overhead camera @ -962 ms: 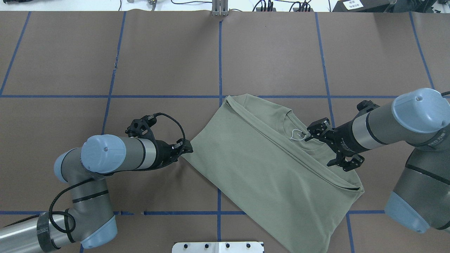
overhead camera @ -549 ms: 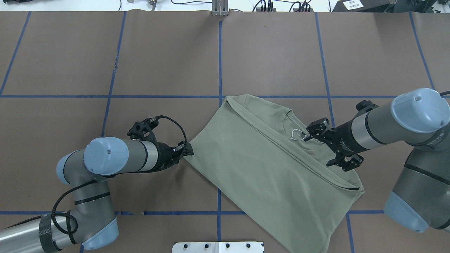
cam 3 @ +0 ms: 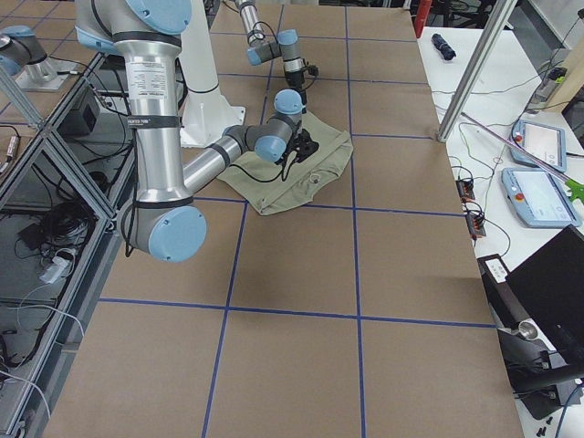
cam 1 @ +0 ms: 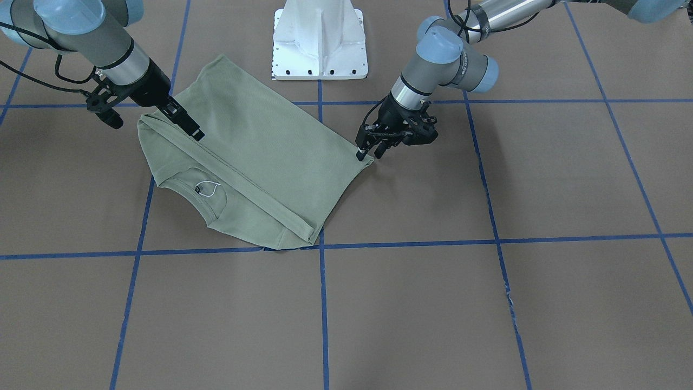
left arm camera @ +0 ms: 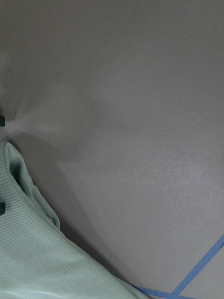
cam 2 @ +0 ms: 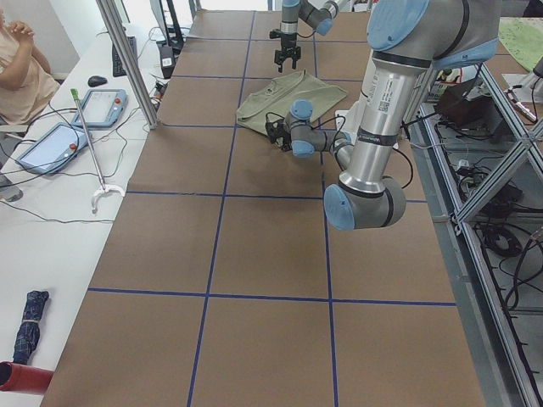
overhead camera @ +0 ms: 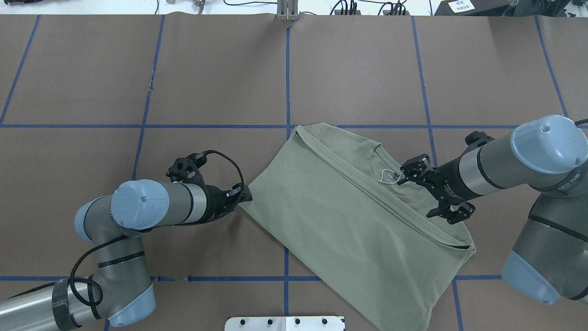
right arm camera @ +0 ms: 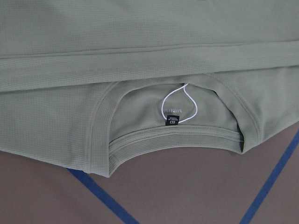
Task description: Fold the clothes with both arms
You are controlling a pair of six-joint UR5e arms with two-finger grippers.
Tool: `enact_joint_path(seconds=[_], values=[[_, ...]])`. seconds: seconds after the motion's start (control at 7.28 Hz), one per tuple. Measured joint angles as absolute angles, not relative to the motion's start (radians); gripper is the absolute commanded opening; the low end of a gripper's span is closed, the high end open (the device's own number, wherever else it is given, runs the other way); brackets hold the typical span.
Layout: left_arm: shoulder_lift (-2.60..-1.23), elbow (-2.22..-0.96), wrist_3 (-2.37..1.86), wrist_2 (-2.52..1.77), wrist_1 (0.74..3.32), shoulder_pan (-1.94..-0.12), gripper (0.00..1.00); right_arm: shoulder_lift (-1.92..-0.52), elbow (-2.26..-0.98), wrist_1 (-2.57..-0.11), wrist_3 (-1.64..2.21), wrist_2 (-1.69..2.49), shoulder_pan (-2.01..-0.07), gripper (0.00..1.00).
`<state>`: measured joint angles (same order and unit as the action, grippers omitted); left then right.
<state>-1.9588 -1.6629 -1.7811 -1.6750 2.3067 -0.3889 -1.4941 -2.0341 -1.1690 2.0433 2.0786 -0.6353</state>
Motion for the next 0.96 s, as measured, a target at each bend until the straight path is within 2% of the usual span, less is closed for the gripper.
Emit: enact_joint_path(seconds=[0.27, 0.55, 0.96], values=[[-1.959, -1.663, -1.781, -1.666, 2.306, -0.389, 0.38, -1.494, -2.034, -1.169, 2.043, 2.079, -0.635, 1.0], [-1.961, -1.663, -1.782, -1.664, 2.306, -0.39, 0.0, -1.495, -2.034, -1.17, 2.043, 2.08, -0.635, 1.0], [-1.961, -1.669, -1.782, -1.663, 2.306, -0.391, 0.0, -1.495, -2.034, -1.17, 2.043, 2.086, -0.633, 1.0]])
